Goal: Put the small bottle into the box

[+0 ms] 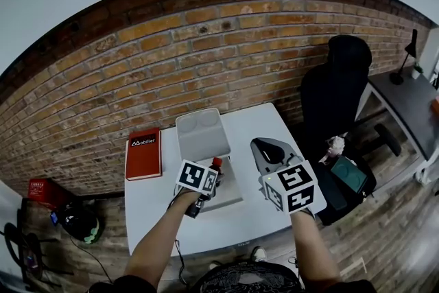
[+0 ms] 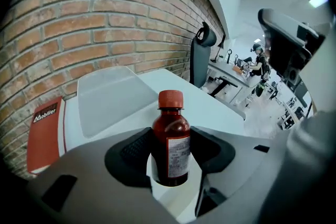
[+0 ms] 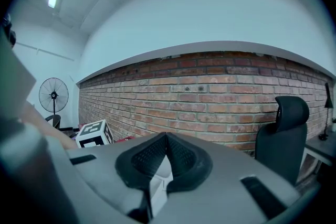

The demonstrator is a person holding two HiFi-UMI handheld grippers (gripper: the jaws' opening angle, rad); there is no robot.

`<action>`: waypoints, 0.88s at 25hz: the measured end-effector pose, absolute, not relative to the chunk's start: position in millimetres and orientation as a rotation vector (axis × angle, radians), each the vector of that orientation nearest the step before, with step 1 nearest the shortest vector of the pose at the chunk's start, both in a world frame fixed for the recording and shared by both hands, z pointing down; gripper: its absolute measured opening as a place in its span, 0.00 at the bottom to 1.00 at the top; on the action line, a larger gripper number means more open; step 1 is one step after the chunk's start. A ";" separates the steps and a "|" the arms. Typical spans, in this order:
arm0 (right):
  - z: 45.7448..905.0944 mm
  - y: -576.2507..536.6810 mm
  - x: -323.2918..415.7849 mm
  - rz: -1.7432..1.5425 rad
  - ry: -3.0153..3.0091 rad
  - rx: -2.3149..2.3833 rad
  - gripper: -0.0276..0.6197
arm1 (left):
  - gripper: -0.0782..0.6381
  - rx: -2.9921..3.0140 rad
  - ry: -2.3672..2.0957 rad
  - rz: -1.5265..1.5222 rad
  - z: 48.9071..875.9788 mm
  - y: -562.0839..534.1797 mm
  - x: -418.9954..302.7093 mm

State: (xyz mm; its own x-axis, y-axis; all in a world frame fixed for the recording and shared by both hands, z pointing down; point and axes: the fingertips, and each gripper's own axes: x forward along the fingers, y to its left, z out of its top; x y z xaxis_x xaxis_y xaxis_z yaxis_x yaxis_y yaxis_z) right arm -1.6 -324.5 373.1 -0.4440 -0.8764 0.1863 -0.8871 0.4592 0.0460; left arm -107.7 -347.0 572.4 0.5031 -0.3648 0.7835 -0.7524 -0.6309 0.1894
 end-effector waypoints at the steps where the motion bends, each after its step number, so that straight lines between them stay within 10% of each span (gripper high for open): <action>1: 373.6 -324.0 -1.0 0.087 -2.521 1.544 0.07 | 0.44 2.213 -0.893 0.991 577.8 -345.5 -106.8; 22: 378.0 -317.7 14.0 0.085 -2.467 1.597 0.07 | 0.44 1.960 -0.617 1.177 663.5 -305.6 -79.1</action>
